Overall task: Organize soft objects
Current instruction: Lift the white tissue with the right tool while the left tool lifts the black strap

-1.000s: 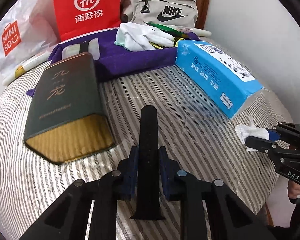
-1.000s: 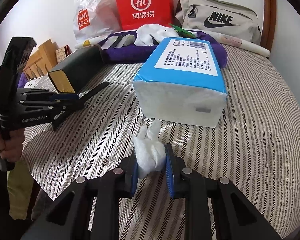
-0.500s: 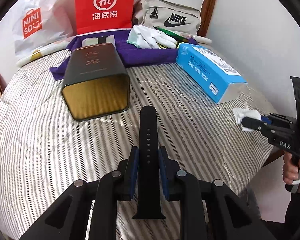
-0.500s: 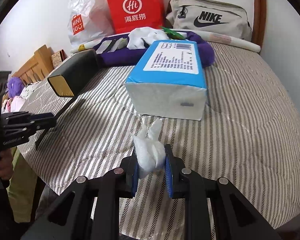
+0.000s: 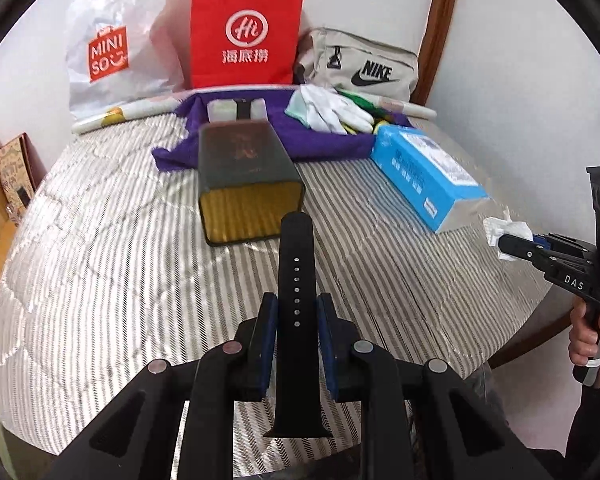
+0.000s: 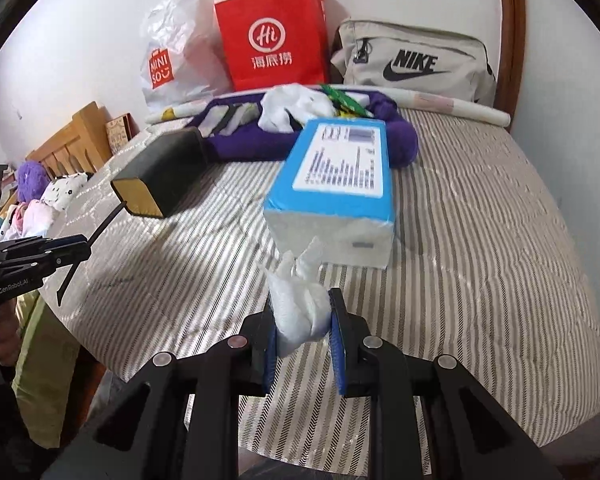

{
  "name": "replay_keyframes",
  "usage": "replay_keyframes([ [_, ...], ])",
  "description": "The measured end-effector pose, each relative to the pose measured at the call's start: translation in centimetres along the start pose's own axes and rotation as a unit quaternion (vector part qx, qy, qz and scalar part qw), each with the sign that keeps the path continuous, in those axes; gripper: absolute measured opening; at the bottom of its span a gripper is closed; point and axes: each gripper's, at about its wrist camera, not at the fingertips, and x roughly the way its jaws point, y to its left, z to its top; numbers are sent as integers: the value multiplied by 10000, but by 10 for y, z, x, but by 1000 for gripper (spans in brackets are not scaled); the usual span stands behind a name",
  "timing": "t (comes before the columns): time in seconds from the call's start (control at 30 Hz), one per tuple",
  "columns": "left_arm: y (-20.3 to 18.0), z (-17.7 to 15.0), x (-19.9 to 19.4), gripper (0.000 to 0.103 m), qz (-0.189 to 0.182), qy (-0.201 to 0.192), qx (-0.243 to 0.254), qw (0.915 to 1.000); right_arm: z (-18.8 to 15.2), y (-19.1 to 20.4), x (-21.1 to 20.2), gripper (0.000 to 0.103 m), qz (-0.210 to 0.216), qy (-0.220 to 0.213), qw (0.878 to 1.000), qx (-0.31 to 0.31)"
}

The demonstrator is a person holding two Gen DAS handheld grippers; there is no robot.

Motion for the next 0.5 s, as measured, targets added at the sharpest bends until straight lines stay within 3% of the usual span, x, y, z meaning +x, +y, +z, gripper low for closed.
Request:
replay_keyframes([
  [0.5,13,46,-24,19,30,-372,-266,9989,47,-8,-16,22,175,-218,9996,54],
])
